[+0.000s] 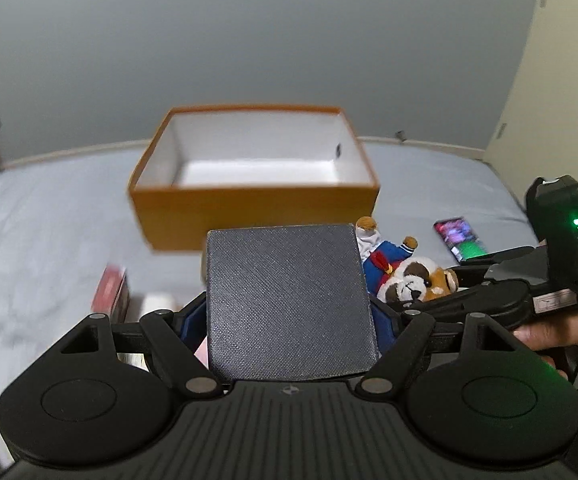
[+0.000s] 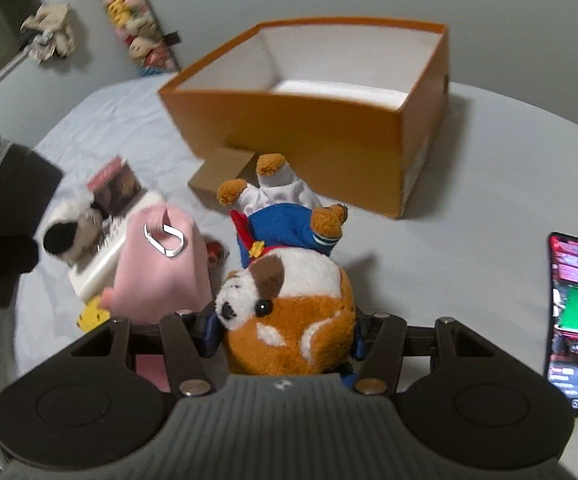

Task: Organize objects
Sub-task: 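Carry the grey wallet and plush bear with both tools over the orange box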

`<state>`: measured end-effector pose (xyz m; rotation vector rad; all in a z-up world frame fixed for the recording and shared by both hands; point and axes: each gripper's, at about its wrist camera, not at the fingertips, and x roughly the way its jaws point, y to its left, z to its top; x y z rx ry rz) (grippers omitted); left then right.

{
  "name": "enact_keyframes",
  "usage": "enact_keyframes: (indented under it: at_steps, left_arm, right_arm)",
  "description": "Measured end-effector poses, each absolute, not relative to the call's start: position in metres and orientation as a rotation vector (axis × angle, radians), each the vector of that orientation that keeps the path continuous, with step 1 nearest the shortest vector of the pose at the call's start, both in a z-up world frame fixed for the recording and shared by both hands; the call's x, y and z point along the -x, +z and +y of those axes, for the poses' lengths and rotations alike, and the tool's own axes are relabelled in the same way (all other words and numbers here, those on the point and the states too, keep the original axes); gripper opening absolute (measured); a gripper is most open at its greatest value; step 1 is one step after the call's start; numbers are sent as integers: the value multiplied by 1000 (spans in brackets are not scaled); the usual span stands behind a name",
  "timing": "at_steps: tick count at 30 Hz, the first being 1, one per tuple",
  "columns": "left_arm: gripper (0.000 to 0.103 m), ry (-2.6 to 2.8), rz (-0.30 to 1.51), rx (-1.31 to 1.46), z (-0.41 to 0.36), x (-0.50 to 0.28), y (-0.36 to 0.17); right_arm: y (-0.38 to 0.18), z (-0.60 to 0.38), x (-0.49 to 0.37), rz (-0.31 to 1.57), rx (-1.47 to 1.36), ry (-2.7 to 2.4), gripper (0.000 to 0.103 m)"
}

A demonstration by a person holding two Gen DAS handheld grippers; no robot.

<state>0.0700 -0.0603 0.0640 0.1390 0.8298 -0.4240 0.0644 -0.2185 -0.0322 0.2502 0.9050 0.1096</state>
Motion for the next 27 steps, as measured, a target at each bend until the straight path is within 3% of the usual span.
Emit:
enact_keyframes:
  at_steps: [13,27]
  left_arm:
    - [90,-468,782,-147,-45,-193,87]
    - [90,-440,843,-163,-72,-296,27]
  right_arm:
    - [68,-237,-149,701,-196,15,59]
    - [37,-264,-249,757,-288,-31,59]
